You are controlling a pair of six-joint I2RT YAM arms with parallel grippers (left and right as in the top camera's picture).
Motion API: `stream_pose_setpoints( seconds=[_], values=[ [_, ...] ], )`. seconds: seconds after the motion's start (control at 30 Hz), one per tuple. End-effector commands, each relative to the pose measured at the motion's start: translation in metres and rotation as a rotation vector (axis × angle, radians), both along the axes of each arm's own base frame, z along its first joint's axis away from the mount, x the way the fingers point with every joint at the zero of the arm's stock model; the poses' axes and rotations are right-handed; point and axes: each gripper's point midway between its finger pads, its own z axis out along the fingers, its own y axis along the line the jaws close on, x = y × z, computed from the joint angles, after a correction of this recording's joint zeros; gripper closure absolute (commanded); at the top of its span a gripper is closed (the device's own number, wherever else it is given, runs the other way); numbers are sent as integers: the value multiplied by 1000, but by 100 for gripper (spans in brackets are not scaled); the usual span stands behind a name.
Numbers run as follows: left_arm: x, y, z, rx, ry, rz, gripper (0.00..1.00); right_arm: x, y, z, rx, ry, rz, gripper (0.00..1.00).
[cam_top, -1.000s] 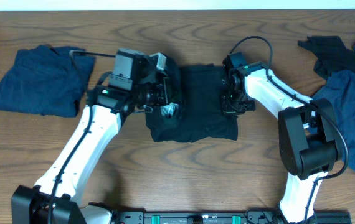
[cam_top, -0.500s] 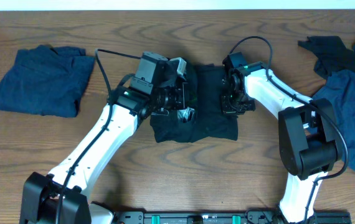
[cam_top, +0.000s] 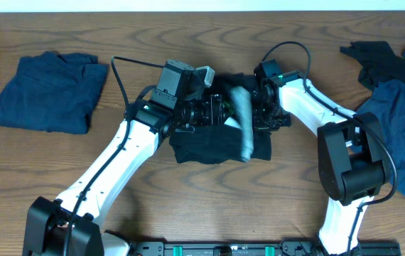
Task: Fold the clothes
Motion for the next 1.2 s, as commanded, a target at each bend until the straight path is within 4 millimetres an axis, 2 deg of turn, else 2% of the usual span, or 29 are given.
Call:
stream_pose_setpoints(
  seconds=[0.0,0.13,0.23,0.33,0.4,0.43,0.53,0.6,0.67,0.73,0.8,0.93,1.03,1.17],
  values=[
    [3,-4,17,-31,-49,-26,37,-17,11,-24,12,79,28,96],
    [13,12,20,-28,-59,13,37,-17,2,-19,-20,79,4,99],
    [25,32,19,-12,-72,51,37,-8,-16,2,-64,49,-74,99],
    [38,58,12,44,-87,117,37,13,-28,41,-38,-37,-122,98],
    [44,76,5,108,-95,160,38,29,-33,78,2,-127,-138,97],
    [46,84,0,139,-88,184,38,39,-32,105,43,-193,-118,96],
    [42,90,-9,177,-70,174,41,52,-20,162,131,-340,-29,92],
    [39,91,-17,189,-41,171,48,51,-6,192,190,-412,38,92],
    [35,92,-30,203,-2,167,55,41,21,213,306,-446,151,98],
    [32,98,-47,242,37,179,61,28,54,226,453,-447,283,99],
    [29,101,-63,268,72,182,64,23,69,226,498,-439,325,99],
    [23,102,-91,296,158,169,66,28,83,204,499,-395,332,99],
    [17,100,-109,316,211,154,66,36,88,173,493,-330,312,99],
    [9,94,-128,340,263,124,66,43,86,122,473,-216,268,99]
  ],
)
